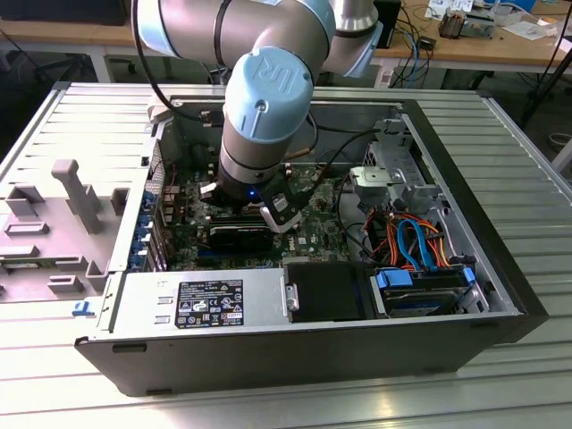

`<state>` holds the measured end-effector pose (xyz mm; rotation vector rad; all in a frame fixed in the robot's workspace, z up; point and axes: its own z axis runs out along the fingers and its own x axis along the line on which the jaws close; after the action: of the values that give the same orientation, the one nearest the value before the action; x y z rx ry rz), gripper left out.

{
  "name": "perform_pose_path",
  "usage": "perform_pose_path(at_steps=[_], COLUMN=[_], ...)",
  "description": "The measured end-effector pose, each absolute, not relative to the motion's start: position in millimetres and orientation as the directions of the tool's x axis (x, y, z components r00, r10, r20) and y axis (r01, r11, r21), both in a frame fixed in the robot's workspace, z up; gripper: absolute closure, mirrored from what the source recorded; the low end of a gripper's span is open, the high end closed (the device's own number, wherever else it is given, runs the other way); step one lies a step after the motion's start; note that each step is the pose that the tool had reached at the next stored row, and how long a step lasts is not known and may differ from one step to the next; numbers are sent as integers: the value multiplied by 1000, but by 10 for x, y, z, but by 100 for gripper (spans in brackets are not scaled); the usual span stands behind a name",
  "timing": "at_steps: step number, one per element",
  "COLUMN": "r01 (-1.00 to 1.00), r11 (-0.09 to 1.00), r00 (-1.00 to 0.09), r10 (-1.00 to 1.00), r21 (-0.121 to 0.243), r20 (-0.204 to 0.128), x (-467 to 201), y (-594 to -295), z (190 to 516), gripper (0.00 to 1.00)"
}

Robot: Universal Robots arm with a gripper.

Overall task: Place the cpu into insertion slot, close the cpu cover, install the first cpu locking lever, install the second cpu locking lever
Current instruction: 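Install the second cpu locking lever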

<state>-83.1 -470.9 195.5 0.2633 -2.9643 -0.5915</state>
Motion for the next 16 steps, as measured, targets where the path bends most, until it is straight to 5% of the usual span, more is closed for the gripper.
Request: perform_pose_path(at_steps=[16], r01=[-148], r11=[908], r00=[-979], r10=[-190], r21=[392], r20=[71], x=[-906], y=[-4774], z=[1942], gripper=[89])
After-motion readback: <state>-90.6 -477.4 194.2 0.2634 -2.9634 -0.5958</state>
